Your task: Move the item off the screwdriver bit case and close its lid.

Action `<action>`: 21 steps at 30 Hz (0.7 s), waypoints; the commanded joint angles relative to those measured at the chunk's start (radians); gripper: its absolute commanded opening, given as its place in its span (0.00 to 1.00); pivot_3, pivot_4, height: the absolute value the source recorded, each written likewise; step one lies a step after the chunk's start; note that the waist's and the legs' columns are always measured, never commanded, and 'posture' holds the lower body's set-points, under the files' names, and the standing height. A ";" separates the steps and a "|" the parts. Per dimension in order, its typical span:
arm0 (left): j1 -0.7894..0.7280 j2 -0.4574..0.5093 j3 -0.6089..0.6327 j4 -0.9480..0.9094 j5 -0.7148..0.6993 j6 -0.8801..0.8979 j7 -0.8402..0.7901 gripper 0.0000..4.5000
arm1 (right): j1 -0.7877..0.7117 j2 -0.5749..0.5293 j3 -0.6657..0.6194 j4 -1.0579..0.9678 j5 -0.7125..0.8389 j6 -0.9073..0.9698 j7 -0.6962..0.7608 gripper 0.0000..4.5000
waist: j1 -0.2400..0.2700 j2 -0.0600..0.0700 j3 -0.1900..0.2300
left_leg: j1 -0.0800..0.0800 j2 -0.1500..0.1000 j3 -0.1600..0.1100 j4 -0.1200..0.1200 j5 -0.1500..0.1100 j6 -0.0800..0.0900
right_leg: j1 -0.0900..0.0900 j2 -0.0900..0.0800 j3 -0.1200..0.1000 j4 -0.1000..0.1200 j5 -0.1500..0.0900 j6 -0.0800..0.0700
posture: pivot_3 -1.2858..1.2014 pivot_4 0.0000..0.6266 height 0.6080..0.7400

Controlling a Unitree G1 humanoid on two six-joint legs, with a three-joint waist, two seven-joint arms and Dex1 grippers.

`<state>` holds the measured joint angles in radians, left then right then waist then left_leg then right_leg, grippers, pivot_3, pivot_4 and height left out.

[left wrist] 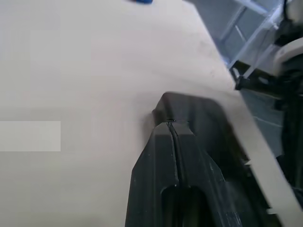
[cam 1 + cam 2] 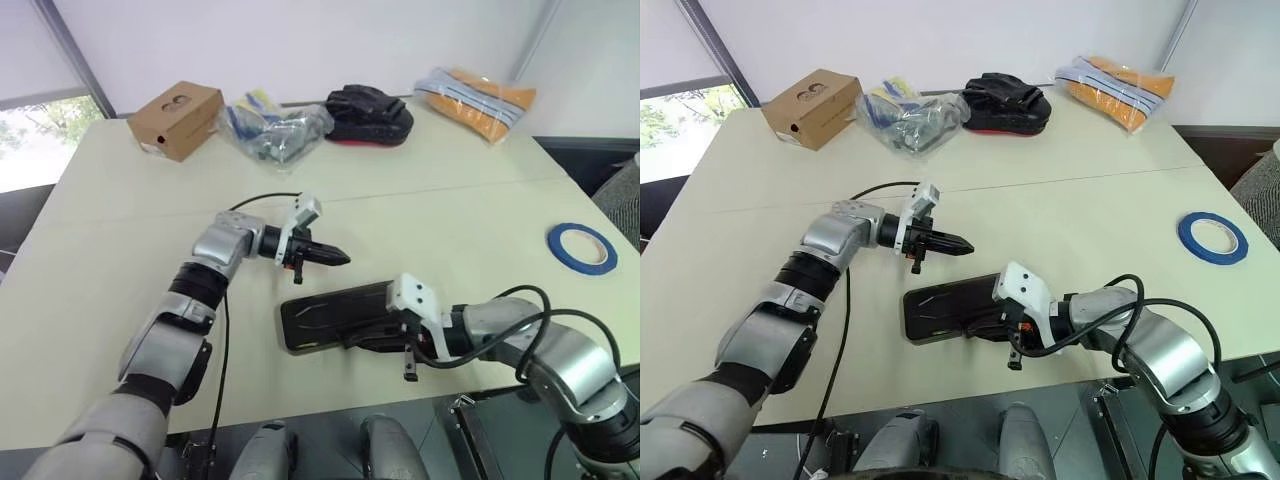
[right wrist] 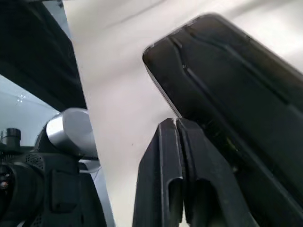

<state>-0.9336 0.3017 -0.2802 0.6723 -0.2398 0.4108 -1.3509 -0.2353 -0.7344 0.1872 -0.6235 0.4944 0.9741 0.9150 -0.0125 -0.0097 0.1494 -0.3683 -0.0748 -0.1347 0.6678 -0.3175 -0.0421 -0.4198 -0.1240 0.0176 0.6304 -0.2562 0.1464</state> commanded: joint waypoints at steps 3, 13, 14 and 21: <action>0.016 -0.033 -0.039 0.047 0.096 -0.126 0.039 0.00 | 0.019 -0.005 0.058 0.016 -0.046 -0.058 -0.039 0.01 | 0.002 0.000 0.000 | -0.005 0.000 0.000 0.001 0.001 -0.001 | -0.005 0.000 0.000 0.001 0.000 0.000 | 0.52 0.24 1.00; 0.057 -0.122 -0.090 0.139 0.214 -0.261 0.103 0.00 | 0.015 -0.013 0.102 0.114 -0.173 -0.125 -0.129 0.01 | 0.003 -0.001 -0.001 | -0.004 -0.001 0.001 0.001 0.001 -0.001 | -0.004 0.000 0.000 0.001 0.000 0.000 | 0.52 0.24 1.00; 0.062 -0.130 -0.091 0.140 0.219 -0.266 0.103 0.00 | 0.011 -0.017 0.107 0.123 -0.188 -0.137 -0.135 0.01 | 0.003 -0.001 -0.001 | -0.004 -0.001 0.001 0.001 0.001 -0.001 | -0.003 0.000 0.000 0.001 0.000 0.000 | 0.52 0.24 1.00; 0.108 -0.151 -0.111 0.135 0.256 -0.302 0.090 0.00 | -0.009 -0.005 0.122 0.160 -0.262 -0.183 -0.185 0.01 | 0.004 -0.002 -0.002 | 0.014 -0.001 0.001 -0.001 -0.003 0.005 | 0.016 0.000 -0.001 -0.003 0.000 0.001 | 0.52 0.24 1.00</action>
<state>-0.8749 0.1750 -0.3406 0.7881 -0.0181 0.1151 -1.2494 -0.2131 -0.7455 0.3506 -0.5128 0.2996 0.8110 0.8104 -0.0083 -0.0115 0.1477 -0.3541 -0.0753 -0.1344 0.6672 -0.3202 -0.0369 -0.4036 -0.1240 0.0162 0.6278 -0.2558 0.1472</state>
